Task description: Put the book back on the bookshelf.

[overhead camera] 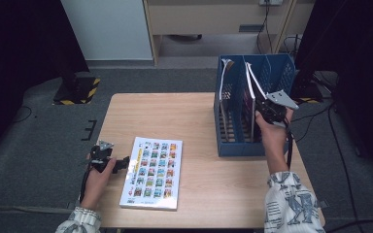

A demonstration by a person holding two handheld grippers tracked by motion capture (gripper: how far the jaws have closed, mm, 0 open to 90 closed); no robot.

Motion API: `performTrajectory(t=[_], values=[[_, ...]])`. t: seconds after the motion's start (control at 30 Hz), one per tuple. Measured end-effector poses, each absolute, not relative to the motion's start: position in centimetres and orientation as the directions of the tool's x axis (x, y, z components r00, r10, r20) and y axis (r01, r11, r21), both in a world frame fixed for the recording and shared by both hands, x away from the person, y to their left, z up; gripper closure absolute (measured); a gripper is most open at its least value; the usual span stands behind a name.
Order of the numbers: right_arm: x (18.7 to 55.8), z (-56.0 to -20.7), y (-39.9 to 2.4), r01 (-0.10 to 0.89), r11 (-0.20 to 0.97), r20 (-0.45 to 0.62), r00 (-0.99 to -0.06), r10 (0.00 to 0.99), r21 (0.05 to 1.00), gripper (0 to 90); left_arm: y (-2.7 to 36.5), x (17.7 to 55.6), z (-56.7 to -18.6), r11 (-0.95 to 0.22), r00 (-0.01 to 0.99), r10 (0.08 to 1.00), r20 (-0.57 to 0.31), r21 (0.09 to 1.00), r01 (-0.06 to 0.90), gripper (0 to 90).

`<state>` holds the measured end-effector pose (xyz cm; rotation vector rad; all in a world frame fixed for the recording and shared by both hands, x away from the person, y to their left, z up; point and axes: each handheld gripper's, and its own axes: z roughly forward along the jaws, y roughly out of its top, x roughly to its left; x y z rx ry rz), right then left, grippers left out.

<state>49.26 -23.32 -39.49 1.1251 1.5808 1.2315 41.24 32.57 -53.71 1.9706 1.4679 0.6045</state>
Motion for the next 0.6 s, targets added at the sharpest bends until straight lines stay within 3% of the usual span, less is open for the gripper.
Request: performTrajectory(t=[0.33,0.4,0.6], values=[[49.0,-39.23,-23.45,0.157,0.111,-0.065,-0.275,0.959,0.981,68.7,32.57,41.24,-53.71,-0.207,0.284,0.959,0.006,0.699,0.685,0.0],[48.93,-39.18,-23.5,0.164,0.099,-0.05,-0.279,0.959,0.981,62.5,32.56,41.24,-53.71,-0.207,0.284,0.959,0.006,0.699,0.685,0.0],[48.79,-39.1,-23.66,0.168,0.093,-0.043,-0.279,0.959,0.981,56.9,32.57,41.23,-53.7,-0.209,0.285,0.959,0.007,0.698,0.685,0.0]])
